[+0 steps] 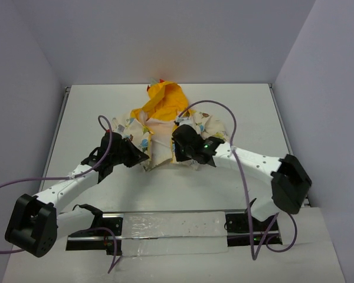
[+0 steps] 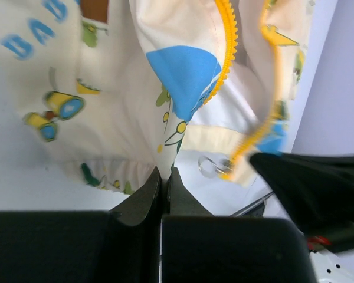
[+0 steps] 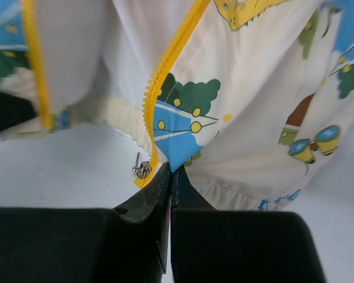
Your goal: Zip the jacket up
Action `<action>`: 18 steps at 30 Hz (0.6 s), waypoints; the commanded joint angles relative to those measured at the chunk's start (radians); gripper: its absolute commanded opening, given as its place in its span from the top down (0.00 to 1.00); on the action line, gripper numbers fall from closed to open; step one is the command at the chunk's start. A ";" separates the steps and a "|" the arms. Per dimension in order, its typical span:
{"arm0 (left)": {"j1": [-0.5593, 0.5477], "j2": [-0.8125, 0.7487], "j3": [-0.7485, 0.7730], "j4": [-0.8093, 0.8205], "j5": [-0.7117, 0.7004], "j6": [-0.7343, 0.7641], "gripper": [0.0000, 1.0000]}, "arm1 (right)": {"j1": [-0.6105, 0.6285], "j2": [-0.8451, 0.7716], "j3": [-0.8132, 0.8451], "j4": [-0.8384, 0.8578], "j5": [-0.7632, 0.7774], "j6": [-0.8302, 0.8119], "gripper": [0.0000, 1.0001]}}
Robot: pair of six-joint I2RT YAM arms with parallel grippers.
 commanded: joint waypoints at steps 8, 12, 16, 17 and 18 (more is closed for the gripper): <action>0.044 0.003 0.162 -0.028 0.055 0.181 1.00 | -0.091 -0.248 0.020 0.003 -0.027 -0.106 0.96; 0.088 -0.010 0.158 -0.094 -0.013 0.172 1.00 | -0.114 -0.250 -0.009 -0.039 -0.017 -0.126 0.90; 0.145 -0.041 0.142 -0.129 -0.010 0.207 1.00 | -0.131 -0.276 -0.080 -0.045 -0.101 -0.148 0.96; 0.145 -0.055 0.144 -0.142 -0.018 0.211 1.00 | -0.131 -0.273 -0.090 -0.053 -0.127 -0.160 1.00; 0.145 -0.060 0.151 -0.163 -0.030 0.217 1.00 | -0.131 -0.262 -0.093 -0.067 -0.178 -0.183 1.00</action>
